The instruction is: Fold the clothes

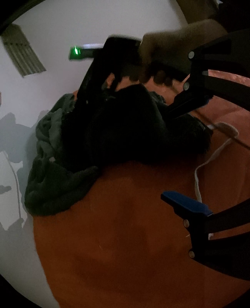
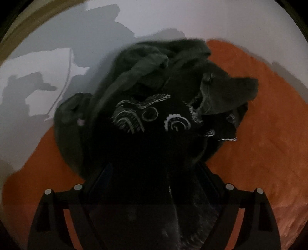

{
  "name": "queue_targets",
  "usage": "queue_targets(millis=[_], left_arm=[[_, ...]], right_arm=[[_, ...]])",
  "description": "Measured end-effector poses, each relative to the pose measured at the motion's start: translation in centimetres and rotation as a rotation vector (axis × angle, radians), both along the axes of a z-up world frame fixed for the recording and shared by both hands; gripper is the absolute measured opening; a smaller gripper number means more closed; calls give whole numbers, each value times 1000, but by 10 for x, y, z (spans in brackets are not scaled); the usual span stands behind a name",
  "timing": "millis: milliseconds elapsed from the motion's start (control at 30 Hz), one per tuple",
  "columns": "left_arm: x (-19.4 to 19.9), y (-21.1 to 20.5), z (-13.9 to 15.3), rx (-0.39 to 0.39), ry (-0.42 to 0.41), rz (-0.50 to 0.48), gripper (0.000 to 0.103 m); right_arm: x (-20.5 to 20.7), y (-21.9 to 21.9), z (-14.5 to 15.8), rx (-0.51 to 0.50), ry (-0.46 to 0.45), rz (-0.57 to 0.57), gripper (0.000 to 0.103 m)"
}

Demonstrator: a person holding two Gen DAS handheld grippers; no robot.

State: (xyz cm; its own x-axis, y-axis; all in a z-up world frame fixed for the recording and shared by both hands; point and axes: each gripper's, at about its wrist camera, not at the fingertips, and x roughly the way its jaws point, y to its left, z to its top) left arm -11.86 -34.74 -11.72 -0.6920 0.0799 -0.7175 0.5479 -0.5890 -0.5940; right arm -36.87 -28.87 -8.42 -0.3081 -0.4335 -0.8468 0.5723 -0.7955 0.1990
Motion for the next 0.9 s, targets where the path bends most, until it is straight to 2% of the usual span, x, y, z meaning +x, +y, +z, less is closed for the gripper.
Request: queue_targets(millis=[33, 67, 100, 133, 200, 233, 300, 433, 533, 733, 833, 867, 900], left_arm=[[3, -1, 2, 6, 6, 7, 78], [7, -3, 4, 9, 17, 15, 78], [10, -5, 6, 3, 32, 20, 78], [12, -6, 8, -13, 40, 25, 78], [13, -11, 9, -54, 22, 45, 78], [13, -14, 7, -62, 11, 59, 78], [14, -20, 2, -43, 7, 77, 78], [14, -27, -10, 49, 18, 93, 78], [12, -26, -10, 39, 20, 86, 78], [10, -23, -10, 8, 9, 66, 78], [12, -27, -16, 45, 9, 86, 78], [13, -29, -17, 59, 9, 92, 78], [13, -28, -17, 58, 9, 90, 78]], right_arm=[[-8, -3, -6, -11, -54, -20, 87], [-14, -2, -14, -46, -111, -45, 77], [-19, -1, -23, -87, -169, -71, 61], [-20, 1, -27, -86, -184, -92, 24], [-18, 8, -24, -116, -146, -104, 7], [-16, 10, -20, -134, -129, -91, 5], [-8, 15, -9, -150, -81, -86, 5], [12, 18, 15, -177, 39, -80, 4], [26, 18, 28, -203, 98, -67, 4], [29, 26, 23, -30, 48, 3, 5], [30, 30, 19, 60, 20, 39, 18], [26, 33, 25, 61, 45, 24, 36], [22, 37, 31, 55, 79, 2, 49]])
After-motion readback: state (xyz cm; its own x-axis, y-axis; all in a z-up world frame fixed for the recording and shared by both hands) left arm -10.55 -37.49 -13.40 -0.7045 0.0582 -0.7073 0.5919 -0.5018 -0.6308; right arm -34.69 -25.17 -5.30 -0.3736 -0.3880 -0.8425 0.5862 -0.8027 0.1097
